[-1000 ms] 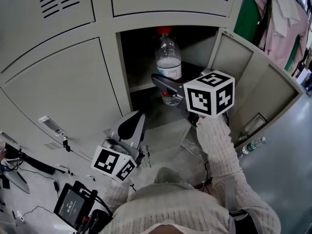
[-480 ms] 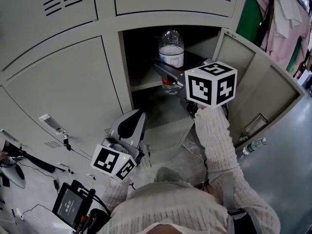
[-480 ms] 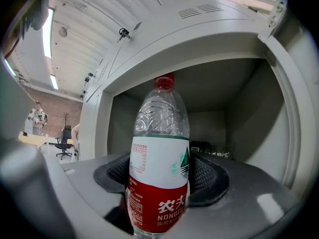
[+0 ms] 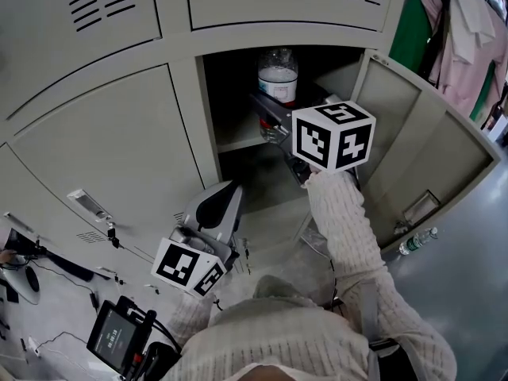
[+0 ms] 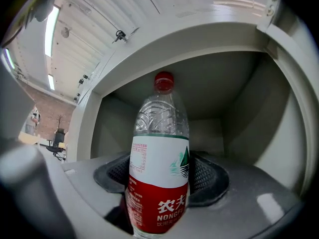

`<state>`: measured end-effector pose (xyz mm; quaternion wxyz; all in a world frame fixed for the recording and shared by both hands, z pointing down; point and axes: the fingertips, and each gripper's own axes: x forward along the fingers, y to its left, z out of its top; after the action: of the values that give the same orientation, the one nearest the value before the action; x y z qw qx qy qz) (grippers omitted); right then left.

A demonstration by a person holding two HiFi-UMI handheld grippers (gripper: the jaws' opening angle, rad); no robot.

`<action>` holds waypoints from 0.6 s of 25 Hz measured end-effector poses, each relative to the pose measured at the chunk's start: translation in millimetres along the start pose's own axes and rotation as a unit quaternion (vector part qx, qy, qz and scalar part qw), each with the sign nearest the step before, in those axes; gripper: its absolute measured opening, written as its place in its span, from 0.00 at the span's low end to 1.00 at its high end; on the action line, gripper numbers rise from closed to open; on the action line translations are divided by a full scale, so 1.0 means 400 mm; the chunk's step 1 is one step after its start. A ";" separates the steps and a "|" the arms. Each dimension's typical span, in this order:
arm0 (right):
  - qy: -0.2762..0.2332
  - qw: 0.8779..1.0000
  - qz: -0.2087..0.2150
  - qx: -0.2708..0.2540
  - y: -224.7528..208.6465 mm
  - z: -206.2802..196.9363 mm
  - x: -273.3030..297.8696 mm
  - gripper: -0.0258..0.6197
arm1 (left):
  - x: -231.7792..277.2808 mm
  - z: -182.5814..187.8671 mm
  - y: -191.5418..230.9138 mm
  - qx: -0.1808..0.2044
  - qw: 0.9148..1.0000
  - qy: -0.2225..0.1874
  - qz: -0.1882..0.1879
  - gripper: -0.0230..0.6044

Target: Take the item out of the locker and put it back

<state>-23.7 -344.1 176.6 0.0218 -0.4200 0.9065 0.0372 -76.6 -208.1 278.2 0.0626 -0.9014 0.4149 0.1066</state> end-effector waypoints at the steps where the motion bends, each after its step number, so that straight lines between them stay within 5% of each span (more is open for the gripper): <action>1: -0.008 1.000 -0.001 -0.004 -0.001 0.001 0.007 0.52 | -0.001 0.001 0.002 -0.001 1.000 -0.001 0.001 0.05; 15: -0.067 0.997 -0.025 -0.018 -0.040 -0.017 0.089 0.52 | 0.014 -0.029 -0.007 -0.012 1.000 0.007 0.000 0.05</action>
<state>-34.6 -382.0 180.1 0.0754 -0.4392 0.8915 0.0812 -69.1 -212.9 288.2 0.0489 -0.9027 0.4143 0.1057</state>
